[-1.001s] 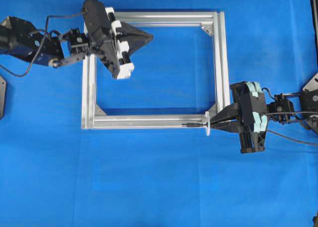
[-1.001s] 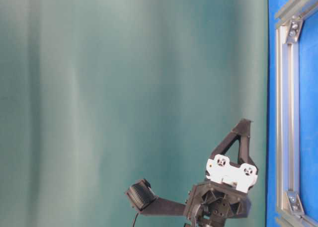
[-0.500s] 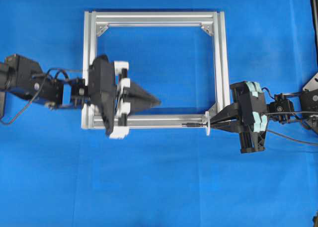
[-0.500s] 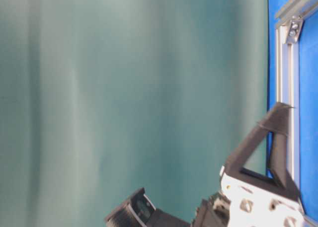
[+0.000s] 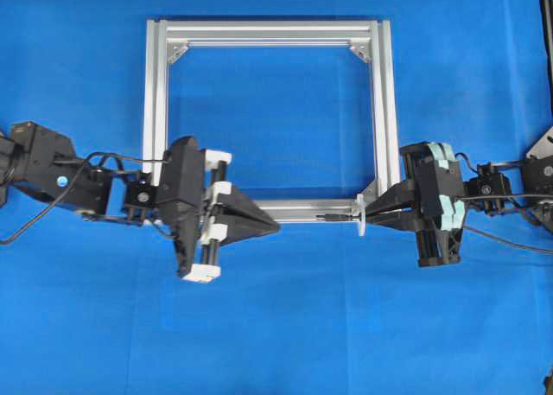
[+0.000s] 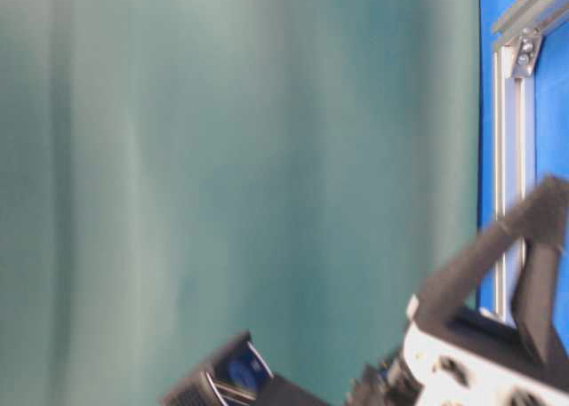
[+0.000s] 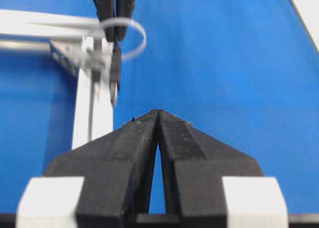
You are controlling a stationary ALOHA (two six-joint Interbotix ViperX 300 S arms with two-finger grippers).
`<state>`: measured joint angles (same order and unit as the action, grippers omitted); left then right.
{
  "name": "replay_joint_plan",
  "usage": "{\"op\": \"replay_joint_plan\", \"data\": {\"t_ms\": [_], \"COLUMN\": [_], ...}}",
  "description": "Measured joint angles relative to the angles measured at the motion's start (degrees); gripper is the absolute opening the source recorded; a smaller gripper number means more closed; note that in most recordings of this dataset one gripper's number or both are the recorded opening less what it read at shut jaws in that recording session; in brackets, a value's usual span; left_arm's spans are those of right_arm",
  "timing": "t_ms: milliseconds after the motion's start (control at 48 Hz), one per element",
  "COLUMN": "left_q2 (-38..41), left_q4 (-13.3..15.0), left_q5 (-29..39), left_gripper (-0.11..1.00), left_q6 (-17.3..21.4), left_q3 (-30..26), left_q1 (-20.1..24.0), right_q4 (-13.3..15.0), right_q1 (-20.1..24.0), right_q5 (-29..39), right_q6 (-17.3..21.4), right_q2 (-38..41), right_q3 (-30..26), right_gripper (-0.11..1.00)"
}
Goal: Insert the wire through the string loop located on the right side.
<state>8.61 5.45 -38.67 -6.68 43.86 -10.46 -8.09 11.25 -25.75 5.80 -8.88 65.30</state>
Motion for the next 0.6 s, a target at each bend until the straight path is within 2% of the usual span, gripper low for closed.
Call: {"op": "replay_joint_plan", "data": {"t_ms": [146, 354, 605], "left_q2": [2.72, 6.59, 8.0], "left_q4": [0.0, 0.0, 0.0], "left_q5": [3.25, 11.87, 15.56], "left_gripper": [0.0, 0.0, 0.0], "left_q6": [0.35, 0.26, 0.26], "left_q3": [-6.06, -15.56, -18.63], "left_q1": [1.58, 3.6, 3.96], "right_q4": [0.0, 0.0, 0.0], "right_q1": [-0.09, -0.09, 0.0], "right_q5": [0.0, 0.0, 0.0], "right_q6": [0.0, -0.09, -0.09], "right_q2": [0.0, 0.0, 0.0], "right_q3": [0.0, 0.0, 0.0], "right_gripper": [-0.04, -0.04, -0.04]}}
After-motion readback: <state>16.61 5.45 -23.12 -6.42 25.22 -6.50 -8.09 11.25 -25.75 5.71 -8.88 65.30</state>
